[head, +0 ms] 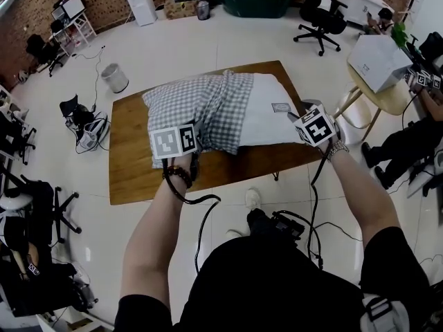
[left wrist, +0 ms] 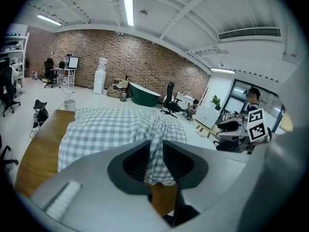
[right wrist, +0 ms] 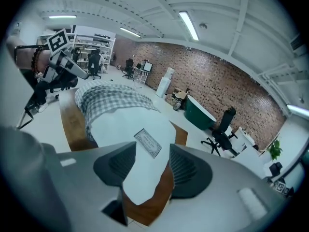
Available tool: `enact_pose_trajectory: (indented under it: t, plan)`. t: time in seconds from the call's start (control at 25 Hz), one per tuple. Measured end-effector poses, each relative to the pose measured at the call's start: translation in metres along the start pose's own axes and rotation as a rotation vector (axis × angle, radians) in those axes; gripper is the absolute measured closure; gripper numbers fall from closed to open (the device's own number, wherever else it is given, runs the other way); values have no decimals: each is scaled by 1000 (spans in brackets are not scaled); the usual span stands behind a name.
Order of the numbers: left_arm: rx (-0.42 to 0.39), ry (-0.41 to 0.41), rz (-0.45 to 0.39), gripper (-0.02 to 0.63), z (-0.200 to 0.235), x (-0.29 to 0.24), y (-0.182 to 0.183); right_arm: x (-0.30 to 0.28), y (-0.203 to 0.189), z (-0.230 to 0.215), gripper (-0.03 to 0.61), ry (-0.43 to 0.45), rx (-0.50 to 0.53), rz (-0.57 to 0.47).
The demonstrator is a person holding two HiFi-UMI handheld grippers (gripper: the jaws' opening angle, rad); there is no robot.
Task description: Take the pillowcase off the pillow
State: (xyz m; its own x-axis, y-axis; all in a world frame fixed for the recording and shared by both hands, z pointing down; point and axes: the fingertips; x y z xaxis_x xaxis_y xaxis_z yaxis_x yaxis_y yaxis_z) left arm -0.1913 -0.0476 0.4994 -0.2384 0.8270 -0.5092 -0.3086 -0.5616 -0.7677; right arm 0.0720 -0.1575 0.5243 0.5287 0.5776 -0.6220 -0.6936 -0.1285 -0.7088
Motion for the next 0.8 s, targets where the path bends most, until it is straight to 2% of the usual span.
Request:
enact_pose_trajectory:
  t: [0.44, 0.64, 0.8]
  plan:
    - [-127, -9, 8, 495, -18, -39, 82, -31, 48, -44, 364, 25, 40, -33]
    - [-177, -32, 55, 451, -28, -73, 115, -62, 64, -71, 362, 56, 45, -43]
    - [-186, -54, 116, 412, -33, -112, 138, -91, 74, -94, 362, 98, 24, -42]
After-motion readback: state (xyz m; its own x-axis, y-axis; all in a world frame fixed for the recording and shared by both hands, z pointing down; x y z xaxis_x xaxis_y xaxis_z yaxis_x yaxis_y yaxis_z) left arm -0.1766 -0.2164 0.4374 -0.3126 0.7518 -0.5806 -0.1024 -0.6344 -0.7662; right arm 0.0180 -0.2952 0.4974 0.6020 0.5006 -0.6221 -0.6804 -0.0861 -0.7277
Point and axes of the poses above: the fingertips, and each gripper's own axes: x backward along the fingers, z to its left, y out of its top, and after that the axes turned 5 degrees about x, right-handed
